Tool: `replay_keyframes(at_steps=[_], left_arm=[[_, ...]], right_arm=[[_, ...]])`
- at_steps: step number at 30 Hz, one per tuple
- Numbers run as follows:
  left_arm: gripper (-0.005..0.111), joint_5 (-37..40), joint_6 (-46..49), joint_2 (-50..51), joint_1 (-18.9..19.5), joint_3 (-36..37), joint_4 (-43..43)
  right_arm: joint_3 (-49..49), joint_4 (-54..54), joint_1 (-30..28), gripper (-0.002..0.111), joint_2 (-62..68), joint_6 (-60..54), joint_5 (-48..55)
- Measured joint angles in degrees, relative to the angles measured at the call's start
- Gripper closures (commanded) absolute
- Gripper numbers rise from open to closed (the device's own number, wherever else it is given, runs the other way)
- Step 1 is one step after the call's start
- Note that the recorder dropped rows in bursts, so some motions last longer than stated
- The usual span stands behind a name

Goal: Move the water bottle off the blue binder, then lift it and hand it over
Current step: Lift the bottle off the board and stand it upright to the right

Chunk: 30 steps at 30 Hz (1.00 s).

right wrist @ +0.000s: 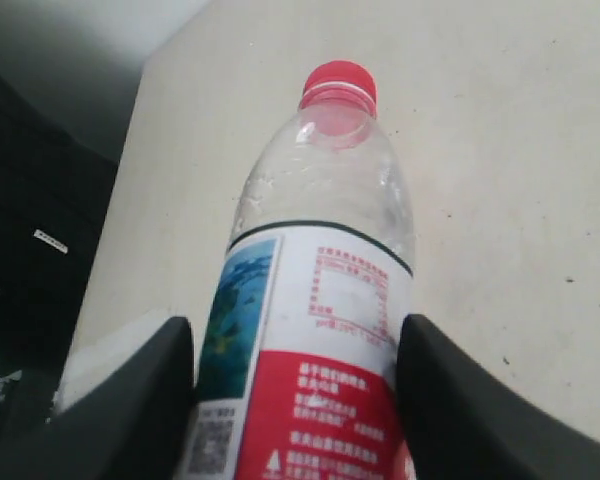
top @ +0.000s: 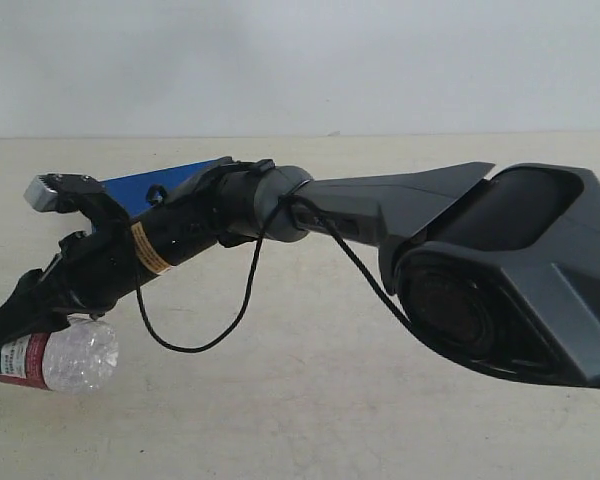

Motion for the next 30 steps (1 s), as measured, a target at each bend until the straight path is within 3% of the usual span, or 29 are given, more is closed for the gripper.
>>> replay_keyframes(at_steps=[14,23,30], left_arm=[[0.102,0.0,0.0,0.0,0.0,0.0,0.0],[0.102,0.0,0.0,0.0,0.0,0.0,0.0],[0.102,0.0,0.0,0.0,0.0,0.0,0.0]], right_arm=[[3.18,-0.13,-1.34,0.109,-7.97,-6.77,10.6],[29.2,0.22,-1.44,0.109,-28.82,-21.03,31.0],[52.05,1.7,-1.56,0.109,-49.33,-31.76,57.11]])
